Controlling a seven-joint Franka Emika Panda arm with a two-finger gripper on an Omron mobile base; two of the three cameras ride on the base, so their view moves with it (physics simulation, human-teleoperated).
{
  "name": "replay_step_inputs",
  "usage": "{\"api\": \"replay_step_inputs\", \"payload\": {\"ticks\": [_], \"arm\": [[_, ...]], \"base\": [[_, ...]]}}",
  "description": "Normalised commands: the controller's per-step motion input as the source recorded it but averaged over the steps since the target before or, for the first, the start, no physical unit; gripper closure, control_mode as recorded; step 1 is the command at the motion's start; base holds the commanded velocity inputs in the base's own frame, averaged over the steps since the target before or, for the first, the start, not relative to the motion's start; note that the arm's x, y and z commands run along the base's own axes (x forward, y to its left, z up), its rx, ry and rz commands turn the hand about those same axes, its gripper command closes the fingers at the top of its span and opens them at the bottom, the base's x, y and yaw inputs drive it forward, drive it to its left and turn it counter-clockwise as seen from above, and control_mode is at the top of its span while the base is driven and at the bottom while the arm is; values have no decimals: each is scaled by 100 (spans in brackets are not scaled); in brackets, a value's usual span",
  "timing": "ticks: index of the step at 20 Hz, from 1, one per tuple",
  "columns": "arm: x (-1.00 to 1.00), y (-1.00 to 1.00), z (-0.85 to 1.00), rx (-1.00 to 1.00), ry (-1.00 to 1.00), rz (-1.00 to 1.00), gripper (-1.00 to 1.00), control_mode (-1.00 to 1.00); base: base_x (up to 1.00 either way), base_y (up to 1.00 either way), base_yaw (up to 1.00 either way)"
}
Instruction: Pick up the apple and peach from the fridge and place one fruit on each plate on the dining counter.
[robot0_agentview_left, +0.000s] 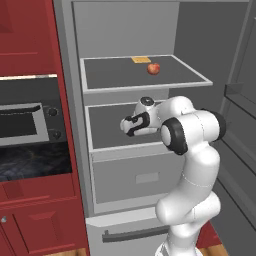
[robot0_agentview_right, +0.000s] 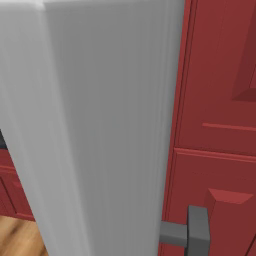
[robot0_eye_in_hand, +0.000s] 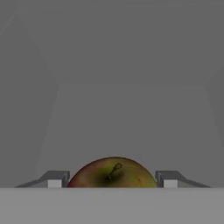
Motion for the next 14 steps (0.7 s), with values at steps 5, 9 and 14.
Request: {"api": "replay_step_inputs", "payload": {"ticks": [5, 9, 14], "arm": [[-48, -9, 0, 0, -1, 0, 100, -100], [-91, -19, 0, 0, -8, -1, 100, -100], [-83, -13, 11, 0, -5, 0, 100, -100]], "base": [[0, 0, 0], [0, 0, 0], [0, 0, 0]]}}
